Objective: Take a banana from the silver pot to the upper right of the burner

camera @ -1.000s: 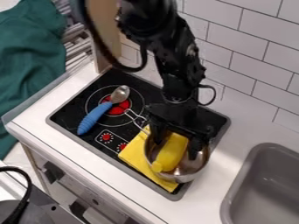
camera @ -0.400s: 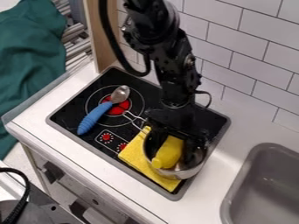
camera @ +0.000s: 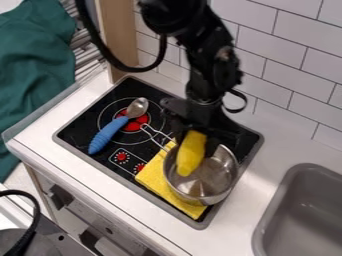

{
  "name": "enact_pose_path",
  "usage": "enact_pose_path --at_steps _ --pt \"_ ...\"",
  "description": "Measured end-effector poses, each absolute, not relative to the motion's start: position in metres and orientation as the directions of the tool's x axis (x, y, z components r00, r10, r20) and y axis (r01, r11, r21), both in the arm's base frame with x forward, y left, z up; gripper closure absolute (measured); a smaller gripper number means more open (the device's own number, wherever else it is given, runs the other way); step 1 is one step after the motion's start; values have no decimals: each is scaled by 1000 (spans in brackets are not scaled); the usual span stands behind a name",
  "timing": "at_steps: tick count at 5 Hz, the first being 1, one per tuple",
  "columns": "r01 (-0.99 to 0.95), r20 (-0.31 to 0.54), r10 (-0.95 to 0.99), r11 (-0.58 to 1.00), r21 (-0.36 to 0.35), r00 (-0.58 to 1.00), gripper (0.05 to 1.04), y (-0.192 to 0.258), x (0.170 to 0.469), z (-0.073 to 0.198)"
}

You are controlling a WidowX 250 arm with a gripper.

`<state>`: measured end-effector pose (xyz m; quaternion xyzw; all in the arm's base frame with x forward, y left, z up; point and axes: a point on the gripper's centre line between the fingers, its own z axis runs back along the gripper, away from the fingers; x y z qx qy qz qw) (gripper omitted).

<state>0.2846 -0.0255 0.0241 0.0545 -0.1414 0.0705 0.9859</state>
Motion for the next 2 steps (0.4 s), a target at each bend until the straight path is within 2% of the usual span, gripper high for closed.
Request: enact_pose_path --at_steps 1,2 --pt "-116 362 73 988 101 929 519 -40 312 46" --pt "-68 348 30 993 97 937 519 -54 341 42"
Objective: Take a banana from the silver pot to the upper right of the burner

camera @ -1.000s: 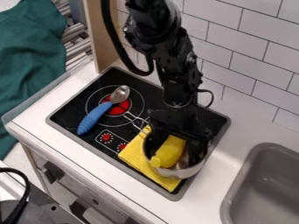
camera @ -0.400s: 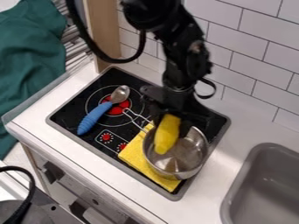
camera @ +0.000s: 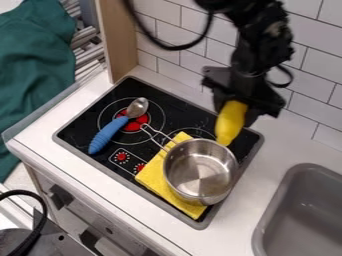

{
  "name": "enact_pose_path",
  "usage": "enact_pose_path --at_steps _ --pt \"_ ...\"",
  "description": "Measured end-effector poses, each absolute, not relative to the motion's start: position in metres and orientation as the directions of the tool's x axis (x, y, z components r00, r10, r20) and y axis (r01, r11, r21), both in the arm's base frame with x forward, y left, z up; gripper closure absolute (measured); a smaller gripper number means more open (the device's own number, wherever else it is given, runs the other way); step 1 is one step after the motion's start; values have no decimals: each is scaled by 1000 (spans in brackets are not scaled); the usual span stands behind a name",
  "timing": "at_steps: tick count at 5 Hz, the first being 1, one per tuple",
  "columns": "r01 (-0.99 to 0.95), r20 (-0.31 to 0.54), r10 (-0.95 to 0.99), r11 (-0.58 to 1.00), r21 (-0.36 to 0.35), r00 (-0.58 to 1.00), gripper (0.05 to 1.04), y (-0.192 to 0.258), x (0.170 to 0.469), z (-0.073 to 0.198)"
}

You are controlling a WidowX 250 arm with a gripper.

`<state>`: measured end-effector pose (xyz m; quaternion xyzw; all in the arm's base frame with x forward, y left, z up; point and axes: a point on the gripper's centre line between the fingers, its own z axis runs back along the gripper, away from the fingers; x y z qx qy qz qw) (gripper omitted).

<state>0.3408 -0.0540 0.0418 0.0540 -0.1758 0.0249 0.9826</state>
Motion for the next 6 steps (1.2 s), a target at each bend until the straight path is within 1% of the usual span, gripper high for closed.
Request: enact_pose_path --at_steps 1,2,3,4,5,6 --pt "-43 313 22 997 61 950 519 -56 358 22" --pt "-81 246 68 996 42 967 519 -42 357 -3" --pt "-135 227 129 991 12 965 519 -26 358 -17" --pt "-139 206 134 990 10 969 519 -20 356 -27" --pt "-133 209 128 991 7 969 519 -19 357 -28" --pt "-107 225 102 994 10 969 448 -20 368 -26"
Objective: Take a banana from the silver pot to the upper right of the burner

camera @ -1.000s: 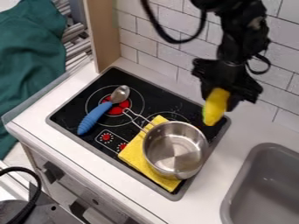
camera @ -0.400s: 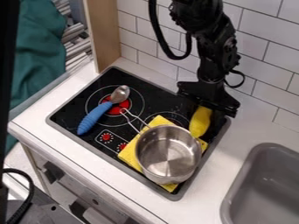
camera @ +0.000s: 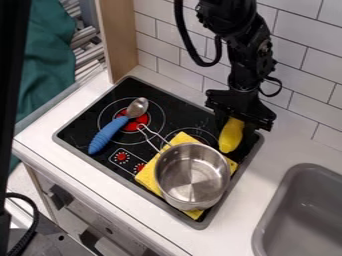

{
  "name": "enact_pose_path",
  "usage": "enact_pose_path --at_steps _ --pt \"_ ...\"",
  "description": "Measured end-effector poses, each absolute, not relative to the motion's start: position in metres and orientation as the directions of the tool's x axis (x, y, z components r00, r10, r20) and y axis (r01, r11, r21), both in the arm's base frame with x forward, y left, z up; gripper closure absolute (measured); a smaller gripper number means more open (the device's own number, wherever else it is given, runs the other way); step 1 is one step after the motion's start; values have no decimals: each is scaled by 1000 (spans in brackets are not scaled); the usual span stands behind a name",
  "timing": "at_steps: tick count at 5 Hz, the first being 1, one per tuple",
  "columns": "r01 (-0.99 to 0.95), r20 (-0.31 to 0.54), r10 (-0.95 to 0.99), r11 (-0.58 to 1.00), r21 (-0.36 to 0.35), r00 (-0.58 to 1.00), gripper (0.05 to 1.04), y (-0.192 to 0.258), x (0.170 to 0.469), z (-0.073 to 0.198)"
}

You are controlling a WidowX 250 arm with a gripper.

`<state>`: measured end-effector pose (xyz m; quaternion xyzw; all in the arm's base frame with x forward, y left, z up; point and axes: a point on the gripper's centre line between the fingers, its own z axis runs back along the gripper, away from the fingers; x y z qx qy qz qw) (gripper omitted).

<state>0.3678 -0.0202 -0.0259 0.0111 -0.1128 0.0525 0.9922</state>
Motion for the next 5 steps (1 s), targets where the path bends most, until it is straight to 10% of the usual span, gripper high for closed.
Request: enact_pose_path --at_steps 1,2,5 --pt "-87 233 83 996 9 969 147 -22 372 -23" --pt "-81 230 73 996 25 970 68 -22 371 -22" --pt "-60 359 31 996 70 933 75 -28 354 64"
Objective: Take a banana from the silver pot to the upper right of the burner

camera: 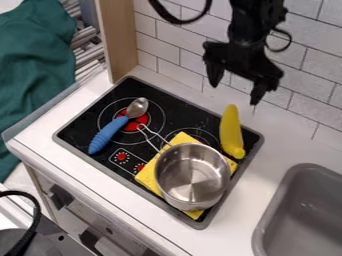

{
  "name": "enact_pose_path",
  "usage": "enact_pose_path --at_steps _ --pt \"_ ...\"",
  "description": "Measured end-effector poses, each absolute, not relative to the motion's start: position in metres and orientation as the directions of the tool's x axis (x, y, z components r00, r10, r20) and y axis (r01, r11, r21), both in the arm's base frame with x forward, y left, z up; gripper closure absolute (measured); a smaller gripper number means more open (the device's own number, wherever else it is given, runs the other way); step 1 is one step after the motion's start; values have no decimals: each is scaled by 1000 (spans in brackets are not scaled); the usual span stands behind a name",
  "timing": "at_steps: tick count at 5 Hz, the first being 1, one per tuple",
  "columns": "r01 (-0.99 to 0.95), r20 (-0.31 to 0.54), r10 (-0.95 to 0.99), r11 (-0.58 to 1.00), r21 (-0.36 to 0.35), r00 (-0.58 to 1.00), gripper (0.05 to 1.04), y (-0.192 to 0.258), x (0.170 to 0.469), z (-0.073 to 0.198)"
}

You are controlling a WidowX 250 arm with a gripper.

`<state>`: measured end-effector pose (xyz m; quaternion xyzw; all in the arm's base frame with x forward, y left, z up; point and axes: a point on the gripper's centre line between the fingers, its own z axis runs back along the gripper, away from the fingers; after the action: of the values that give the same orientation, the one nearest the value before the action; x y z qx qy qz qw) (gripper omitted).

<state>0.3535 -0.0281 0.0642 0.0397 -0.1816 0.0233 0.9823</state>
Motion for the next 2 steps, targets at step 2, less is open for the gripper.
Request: enact_pose_path --at_steps 2 --pt "-95 286 80 995 38 955 75 -32 337 60"
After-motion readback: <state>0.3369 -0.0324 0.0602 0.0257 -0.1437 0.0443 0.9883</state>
